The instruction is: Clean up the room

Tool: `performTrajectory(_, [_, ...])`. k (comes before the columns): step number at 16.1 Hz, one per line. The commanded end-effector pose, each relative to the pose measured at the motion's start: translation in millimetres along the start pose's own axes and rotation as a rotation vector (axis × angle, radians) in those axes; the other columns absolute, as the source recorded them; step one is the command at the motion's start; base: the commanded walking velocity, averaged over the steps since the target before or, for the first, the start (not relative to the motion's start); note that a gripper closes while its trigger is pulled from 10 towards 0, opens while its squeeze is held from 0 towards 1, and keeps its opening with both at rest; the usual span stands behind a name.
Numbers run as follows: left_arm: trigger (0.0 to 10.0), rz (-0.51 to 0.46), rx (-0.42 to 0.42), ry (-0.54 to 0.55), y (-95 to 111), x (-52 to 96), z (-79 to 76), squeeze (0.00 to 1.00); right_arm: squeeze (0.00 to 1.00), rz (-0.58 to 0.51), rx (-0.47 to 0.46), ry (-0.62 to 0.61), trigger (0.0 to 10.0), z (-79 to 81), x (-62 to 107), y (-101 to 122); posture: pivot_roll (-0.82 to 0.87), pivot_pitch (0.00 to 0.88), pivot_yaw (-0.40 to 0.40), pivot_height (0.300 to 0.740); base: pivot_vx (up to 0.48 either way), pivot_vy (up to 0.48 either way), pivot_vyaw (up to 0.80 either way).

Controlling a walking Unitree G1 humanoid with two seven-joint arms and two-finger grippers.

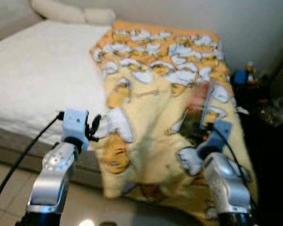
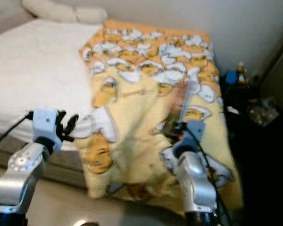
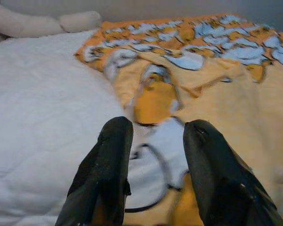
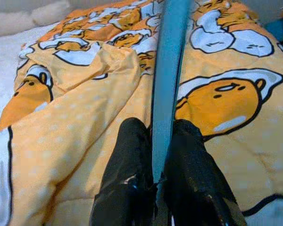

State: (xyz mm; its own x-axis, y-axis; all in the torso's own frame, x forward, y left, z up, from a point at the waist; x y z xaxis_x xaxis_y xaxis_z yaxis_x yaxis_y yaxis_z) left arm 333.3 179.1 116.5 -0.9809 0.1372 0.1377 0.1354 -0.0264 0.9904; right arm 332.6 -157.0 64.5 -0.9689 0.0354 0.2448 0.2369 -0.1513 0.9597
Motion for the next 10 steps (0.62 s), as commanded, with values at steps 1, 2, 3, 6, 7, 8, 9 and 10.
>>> performTrajectory(1, [10.0, -0.004, -0.014, 0.026, 3.0, 0.9, 9.7, 0.0, 0.0, -0.053, -0.007, 0.045, 10.0, 16.0, -2.3, 15.1, 0.1, 0.0, -0.027, 0.74, 0.0, 0.48, 0.0])
performTrajectory(2, [10.0, -0.004, -0.018, 0.023, 3.2, 0.8, 9.7, 0.0, 0.0, -0.053, -0.007, 0.044, 10.0, 16.0, -2.4, 15.2, 0.1, 0.0, -0.027, 0.74, 0.0, 0.48, 0.0])
performTrajectory(3, [10.0, -0.005, -0.024, 0.017, 3.6, 0.6, 8.8, 0.0, 0.0, -0.052, -0.01, 0.042, 10.0, 15.4, -2.4, 14.9, 0.1, 0.0, -0.026, 0.74, 0.0, 0.48, -0.8])
performTrajectory(6, [10.0, -0.009, -0.026, 0.01, 5.0, 0.1, 6.8, 0.0, 0.0, -0.047, -0.024, 0.03, 10.0, 13.8, -2.3, 14.0, 0.09, 0.0, -0.025, 0.74, 0.0, 0.474, -0.8])
performTrajectory(7, [10.0, -0.009, -0.027, 0.009, 5.1, -0.1, 6.4, 0.0, 0.0, -0.047, -0.024, 0.029, 10.0, 13.5, -2.3, 13.9, 0.09, 0.0, -0.024, 0.74, 0.0, 0.48, -0.8])
performTrajectory(8, [10.0, -0.009, -0.028, 0.008, 5.1, -0.4, 6.5, 0.0, 0.0, -0.047, -0.024, 0.028, 10.0, 13.0, -2.2, 13.5, 0.1, 0.0, -0.024, 0.74, 0.0, 0.48, -0.8])
performTrajectory(9, [10.0, -0.009, -0.028, 0.009, 5.2, -0.7, 7.0, 0.0, 0.0, -0.046, -0.023, 0.028, 10.0, 13.3, -2.4, 13.3, 0.09, 0.0, -0.023, 0.74, 0.0, 0.48, -0.8])
performTrajectory(10, [10.0, -0.011, -0.028, 0.01, 5.7, -1.2, 7.2, 0.0, 0.0, -0.048, -0.024, 0.024, 10.0, 12.3, -2.2, 13.5, 0.1, 0.0, -0.019, 0.74, 0.0, 0.48, -0.8])
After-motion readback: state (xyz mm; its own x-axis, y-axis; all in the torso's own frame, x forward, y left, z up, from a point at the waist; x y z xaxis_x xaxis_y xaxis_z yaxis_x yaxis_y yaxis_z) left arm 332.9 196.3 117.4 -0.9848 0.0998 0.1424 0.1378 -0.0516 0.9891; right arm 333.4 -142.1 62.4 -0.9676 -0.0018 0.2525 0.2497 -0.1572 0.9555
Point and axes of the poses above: a point about 5 cm out from each wrist's last joint towards the gripper, its own x axis pointing back from the gripper into the wrist, its own y axis along the axis of the wrist's last joint, z = x × y, the point moved 6 cm from there along -x, pointing out of the wrist towards the gripper, and after that the axes turned 8 degrees about x, right-handed, at the moved point
